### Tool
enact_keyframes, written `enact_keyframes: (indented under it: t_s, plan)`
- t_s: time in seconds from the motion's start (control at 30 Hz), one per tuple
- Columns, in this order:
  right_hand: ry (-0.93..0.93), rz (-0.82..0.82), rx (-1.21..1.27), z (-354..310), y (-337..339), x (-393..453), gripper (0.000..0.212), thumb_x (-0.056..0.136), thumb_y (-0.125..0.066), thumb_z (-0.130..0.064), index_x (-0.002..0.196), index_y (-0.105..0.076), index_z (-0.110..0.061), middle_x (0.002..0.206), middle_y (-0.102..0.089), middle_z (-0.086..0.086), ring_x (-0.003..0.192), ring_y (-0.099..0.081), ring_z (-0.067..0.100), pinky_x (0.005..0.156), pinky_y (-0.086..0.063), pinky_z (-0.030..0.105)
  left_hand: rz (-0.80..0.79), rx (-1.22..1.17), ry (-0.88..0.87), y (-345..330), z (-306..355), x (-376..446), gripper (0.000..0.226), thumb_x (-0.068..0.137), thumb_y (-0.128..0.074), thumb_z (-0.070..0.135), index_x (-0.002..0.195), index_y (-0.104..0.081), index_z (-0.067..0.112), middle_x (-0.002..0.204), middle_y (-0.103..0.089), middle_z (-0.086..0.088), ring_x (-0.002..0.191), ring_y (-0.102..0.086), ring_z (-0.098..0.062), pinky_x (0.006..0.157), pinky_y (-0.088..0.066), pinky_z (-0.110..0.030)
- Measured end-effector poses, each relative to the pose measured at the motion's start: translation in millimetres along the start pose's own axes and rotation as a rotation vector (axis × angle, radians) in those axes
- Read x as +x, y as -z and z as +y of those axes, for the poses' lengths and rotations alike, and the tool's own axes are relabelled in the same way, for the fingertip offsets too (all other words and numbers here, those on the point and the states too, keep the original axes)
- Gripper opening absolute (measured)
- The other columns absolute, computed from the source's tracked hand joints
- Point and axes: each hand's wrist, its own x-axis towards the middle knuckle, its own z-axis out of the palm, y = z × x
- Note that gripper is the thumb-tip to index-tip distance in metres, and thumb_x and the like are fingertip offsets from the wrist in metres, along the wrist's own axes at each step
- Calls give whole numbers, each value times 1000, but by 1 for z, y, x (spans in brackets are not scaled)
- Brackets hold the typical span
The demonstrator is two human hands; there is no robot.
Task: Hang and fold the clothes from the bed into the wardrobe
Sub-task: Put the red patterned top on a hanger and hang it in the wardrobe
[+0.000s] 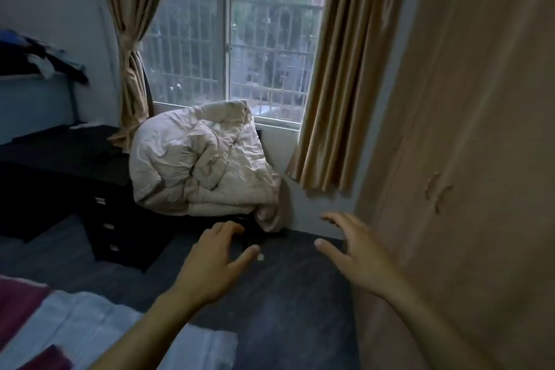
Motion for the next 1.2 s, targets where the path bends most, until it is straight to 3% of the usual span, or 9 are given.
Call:
enact_keyframes:
  t_s: [0.27,0.4,0.47,0.6,0.87,1.07,1.2]
  plan:
    - [126,-22,50,107,-24,213,54,92,-56,-50,141,-40,-33,142,-42,-10,125,-40,3,97,-32,19,117,48,164,-58,-29,172,48,88,-57,58,124,-57,26,122,-58,5,112,-53,-13,96,-47,-37]
    - [222,-65,70,114,-17,284,53,90,-56,-53,138,-42,-35,138,-44,-11,120,-41,0,96,-33,18,161,111,219,-50,-32,221,50,88,-55,59,125,-55,26,122,-56,5,112,-52,-14,94,-48,-40]
    - [279,-79,87,112,-15,308,52,90,-57,-52,137,-44,-34,138,-45,-9,124,-44,5,102,-38,24,174,115,230,-41,-33,235,48,88,-55,60,122,-56,26,120,-57,6,111,-53,-14,94,-48,-41]
    - [335,-79,79,104,-20,332,51,92,-58,-45,137,-47,-26,136,-49,-3,124,-47,13,105,-39,33,226,109,250,-29,-37,248,46,88,-59,55,121,-59,23,119,-58,4,113,-54,-16,93,-49,-41]
    - [375,-126,116,82,-37,341,48,93,-55,-50,136,-46,-31,135,-48,-6,125,-45,13,106,-39,40,281,137,332,-13,-45,227,47,89,-57,57,124,-56,27,128,-55,9,116,-51,-12,97,-47,-39]
    - [476,-145,111,48,-71,336,46,91,-57,-50,132,-49,-29,125,-50,-8,117,-45,9,90,-29,19,310,160,404,-2,-65,195,55,85,-47,68,126,-52,31,127,-54,7,110,-50,-14,93,-48,-42]
    - [517,-209,131,18,-103,334,50,91,-55,-54,134,-48,-29,128,-49,-9,117,-41,4,91,-27,18,319,209,445,11,-89,173,57,85,-46,68,127,-51,30,127,-55,4,109,-52,-18,91,-49,-44]
